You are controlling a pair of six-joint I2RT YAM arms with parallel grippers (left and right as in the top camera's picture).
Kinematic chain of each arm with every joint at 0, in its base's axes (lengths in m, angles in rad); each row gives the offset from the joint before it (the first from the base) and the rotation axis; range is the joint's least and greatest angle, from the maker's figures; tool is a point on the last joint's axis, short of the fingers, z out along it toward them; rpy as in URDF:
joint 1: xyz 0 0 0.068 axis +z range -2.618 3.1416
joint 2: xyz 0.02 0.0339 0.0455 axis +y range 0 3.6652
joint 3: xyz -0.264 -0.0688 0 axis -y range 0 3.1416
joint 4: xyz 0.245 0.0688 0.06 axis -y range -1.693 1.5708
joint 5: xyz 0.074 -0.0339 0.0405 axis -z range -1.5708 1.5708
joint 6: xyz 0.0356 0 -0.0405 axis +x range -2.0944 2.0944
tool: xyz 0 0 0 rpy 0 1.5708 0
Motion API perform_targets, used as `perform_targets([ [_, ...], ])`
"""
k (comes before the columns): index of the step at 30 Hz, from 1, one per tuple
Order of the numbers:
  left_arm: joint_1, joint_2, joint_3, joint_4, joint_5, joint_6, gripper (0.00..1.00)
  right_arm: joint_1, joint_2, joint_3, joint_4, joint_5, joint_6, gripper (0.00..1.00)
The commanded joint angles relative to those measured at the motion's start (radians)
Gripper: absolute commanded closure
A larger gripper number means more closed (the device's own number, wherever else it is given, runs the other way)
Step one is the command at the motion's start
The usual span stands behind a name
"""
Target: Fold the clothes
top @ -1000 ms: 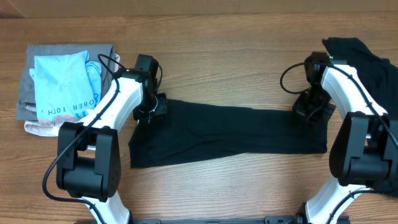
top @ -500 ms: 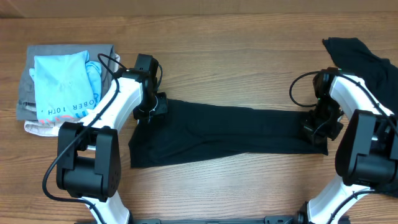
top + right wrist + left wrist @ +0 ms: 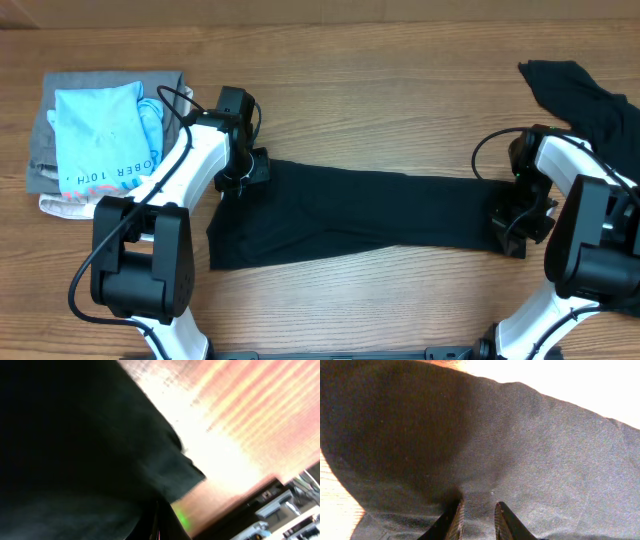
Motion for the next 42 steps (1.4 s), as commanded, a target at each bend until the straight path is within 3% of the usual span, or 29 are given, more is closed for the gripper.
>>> perform_targets([
  [1, -0.006, 0.004, -0.008, 0.001, -0.016, -0.007, 0.75, -0.025, -0.012, 0.034, -0.015, 0.026, 0.034, 0.96],
  [8, -0.006, 0.004, -0.008, 0.008, -0.016, -0.007, 0.76, -0.013, -0.016, 0.207, -0.063, -0.115, -0.061, 0.96],
  [13, -0.006, 0.004, -0.008, 0.008, -0.015, -0.007, 0.77, 0.044, -0.03, 0.276, -0.048, -0.605, -0.386, 0.96],
  [15, -0.006, 0.004, -0.008, 0.009, -0.014, -0.008, 0.77, 0.075, -0.03, 0.273, -0.033, -0.724, -0.446, 0.96],
  [21, -0.006, 0.004, -0.008, 0.008, -0.013, -0.007, 0.8, 0.236, -0.03, 0.201, 0.102, -0.761, -0.43, 0.96],
  [30, -0.006, 0.004, -0.008, 0.004, -0.014, -0.007, 0.79, 0.473, -0.03, 0.08, 0.32, -0.781, -0.278, 0.96],
  [42, -0.006, 0.004, -0.008, 0.005, -0.014, -0.007, 0.79, 0.628, -0.029, 0.077, 0.395, -0.716, -0.225, 0.96],
])
